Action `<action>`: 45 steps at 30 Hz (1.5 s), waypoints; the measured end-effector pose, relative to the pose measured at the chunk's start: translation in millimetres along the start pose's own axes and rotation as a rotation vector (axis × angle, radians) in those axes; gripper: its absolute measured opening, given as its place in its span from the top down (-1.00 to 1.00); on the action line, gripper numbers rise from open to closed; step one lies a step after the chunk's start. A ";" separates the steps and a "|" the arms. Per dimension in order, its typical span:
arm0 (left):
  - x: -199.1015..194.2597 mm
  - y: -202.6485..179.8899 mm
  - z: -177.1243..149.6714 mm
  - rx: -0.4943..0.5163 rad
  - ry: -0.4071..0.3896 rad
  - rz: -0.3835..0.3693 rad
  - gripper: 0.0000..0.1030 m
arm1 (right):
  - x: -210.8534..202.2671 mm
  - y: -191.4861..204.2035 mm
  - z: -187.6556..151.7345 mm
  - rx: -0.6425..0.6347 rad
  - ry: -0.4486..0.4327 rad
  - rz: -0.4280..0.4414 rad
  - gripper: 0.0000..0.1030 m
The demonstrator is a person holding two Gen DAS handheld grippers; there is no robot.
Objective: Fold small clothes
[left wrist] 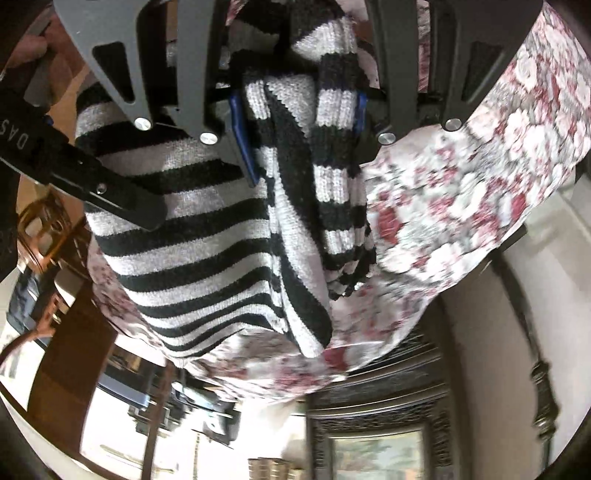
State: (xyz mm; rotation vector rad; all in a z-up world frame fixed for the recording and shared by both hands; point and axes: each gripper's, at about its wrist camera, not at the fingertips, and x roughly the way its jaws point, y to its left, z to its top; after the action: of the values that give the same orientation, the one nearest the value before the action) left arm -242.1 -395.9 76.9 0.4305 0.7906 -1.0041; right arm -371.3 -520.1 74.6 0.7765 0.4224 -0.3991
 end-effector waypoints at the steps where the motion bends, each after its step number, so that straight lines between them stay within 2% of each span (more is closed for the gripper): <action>1: 5.3 -7.0 0.8 0.003 0.005 -0.006 0.20 | -1.3 -8.1 1.8 0.013 -0.006 -0.007 0.05; 4: 27.5 -19.8 2.1 0.002 0.033 -0.014 0.19 | 0.9 -35.5 3.6 0.045 -0.010 -0.049 0.05; 7: 66.0 -26.8 -5.1 -0.004 0.106 -0.002 0.10 | 16.2 -71.3 1.1 0.113 0.048 -0.102 0.04; 9: 91.8 -26.6 -17.0 -0.028 0.150 0.042 -0.06 | 33.6 -105.4 -5.7 0.206 0.112 -0.117 -0.03; 11: 100.6 -25.9 -22.5 -0.036 0.154 0.095 -0.56 | 44.9 -131.0 -14.2 0.309 0.148 -0.071 -0.35; 13: 106.6 -23.4 -26.4 -0.028 0.153 0.164 -0.69 | 54.3 -149.6 -21.9 0.407 0.183 0.001 -0.43; 16: 105.5 -23.2 -26.6 -0.008 0.156 0.187 -0.70 | 59.2 -147.9 -23.6 0.402 0.190 -0.005 -0.47; 18: 100.1 -23.7 -26.0 0.004 0.154 0.209 -0.70 | 56.5 -134.9 -19.7 0.341 0.177 -0.053 -0.46; 20: 92.2 -24.2 -24.3 0.014 0.148 0.215 -0.69 | 46.9 -113.6 -14.6 0.231 0.145 -0.139 -0.46; 24: 66.5 -27.3 -25.2 0.040 0.117 0.241 -0.69 | 17.0 -79.9 -9.0 0.054 0.028 -0.273 -0.46; 28: 46.6 -22.1 -28.4 0.029 0.085 0.244 -0.69 | -7.9 -65.4 -6.8 -0.016 -0.062 -0.321 -0.46; 30: 43.1 -18.9 -29.4 0.021 0.084 0.246 -0.69 | -4.1 -67.2 -5.1 -0.020 -0.042 -0.354 -0.45; 32: 43.7 -18.5 -31.5 0.025 0.089 0.252 -0.69 | 5.6 -77.8 -11.7 -0.021 0.021 -0.415 -0.42; 37: 42.5 -22.8 -35.4 0.032 0.094 0.245 -0.70 | 4.2 -98.6 -13.5 0.060 0.027 -0.407 -0.42; 45: 19.8 -23.7 -37.9 0.030 0.080 0.254 -0.69 | -22.9 -71.8 -28.5 0.025 -0.028 -0.377 -0.40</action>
State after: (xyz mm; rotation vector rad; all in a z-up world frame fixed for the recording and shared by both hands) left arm -271.5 -394.3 37.9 0.5845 0.7711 -0.7668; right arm -432.0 -541.3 26.2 0.7142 0.5402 -0.7678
